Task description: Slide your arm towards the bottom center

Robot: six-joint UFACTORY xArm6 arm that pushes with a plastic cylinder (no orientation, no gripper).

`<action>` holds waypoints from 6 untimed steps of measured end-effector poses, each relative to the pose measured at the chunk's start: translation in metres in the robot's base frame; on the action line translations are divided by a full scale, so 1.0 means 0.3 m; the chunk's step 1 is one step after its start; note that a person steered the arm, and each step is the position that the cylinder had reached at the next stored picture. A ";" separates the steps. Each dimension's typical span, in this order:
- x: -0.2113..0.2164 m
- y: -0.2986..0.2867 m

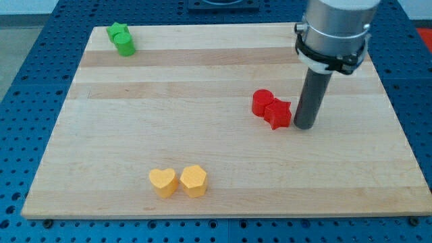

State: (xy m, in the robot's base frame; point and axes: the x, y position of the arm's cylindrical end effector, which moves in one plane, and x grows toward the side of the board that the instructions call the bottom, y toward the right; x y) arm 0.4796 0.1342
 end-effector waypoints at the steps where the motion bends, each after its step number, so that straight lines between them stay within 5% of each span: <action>1: 0.053 0.000; 6: 0.224 -0.133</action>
